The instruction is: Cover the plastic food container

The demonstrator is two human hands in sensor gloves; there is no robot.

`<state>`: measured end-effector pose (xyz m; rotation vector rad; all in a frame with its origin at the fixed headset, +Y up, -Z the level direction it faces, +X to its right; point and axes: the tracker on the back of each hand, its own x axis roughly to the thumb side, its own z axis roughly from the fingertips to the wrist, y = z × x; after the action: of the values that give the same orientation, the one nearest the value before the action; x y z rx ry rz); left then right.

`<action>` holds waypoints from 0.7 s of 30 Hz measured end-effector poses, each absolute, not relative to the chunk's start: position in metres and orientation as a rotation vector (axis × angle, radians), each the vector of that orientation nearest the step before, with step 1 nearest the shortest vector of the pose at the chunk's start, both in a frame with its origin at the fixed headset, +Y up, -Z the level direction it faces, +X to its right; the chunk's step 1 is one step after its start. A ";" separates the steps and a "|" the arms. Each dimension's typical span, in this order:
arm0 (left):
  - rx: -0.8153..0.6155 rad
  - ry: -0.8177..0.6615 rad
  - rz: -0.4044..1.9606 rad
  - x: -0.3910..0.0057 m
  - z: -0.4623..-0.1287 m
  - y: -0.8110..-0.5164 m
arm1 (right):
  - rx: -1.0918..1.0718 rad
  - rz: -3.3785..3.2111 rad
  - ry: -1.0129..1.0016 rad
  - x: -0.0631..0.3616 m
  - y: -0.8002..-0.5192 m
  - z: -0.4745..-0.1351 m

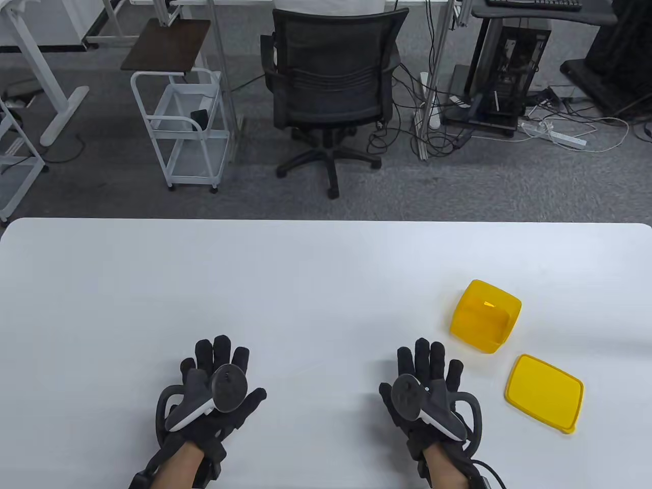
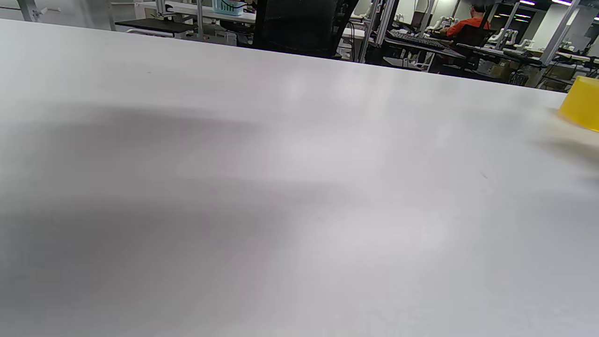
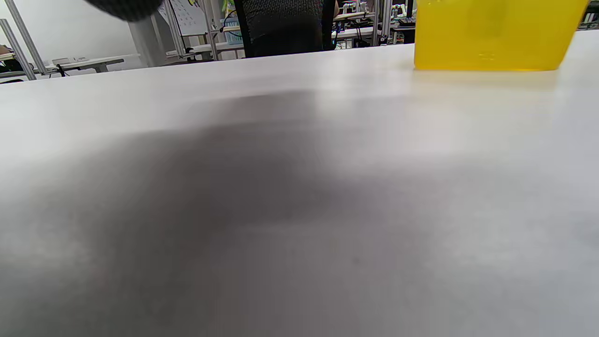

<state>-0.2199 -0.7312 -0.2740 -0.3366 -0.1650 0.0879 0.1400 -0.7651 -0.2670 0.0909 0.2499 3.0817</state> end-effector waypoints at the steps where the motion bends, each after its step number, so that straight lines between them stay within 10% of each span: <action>1: -0.337 -0.162 0.089 -0.220 -0.274 -0.731 | 0.094 3.081 0.253 0.140 -0.765 -0.267; 21: -0.354 -0.141 0.099 -0.222 -0.275 -0.728 | -0.125 3.190 0.095 0.173 -0.748 -0.299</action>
<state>-0.2219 -0.7281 -0.2750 -0.3541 -0.1415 0.0988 0.1731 -0.7475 -0.2993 -0.1254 0.0953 3.1900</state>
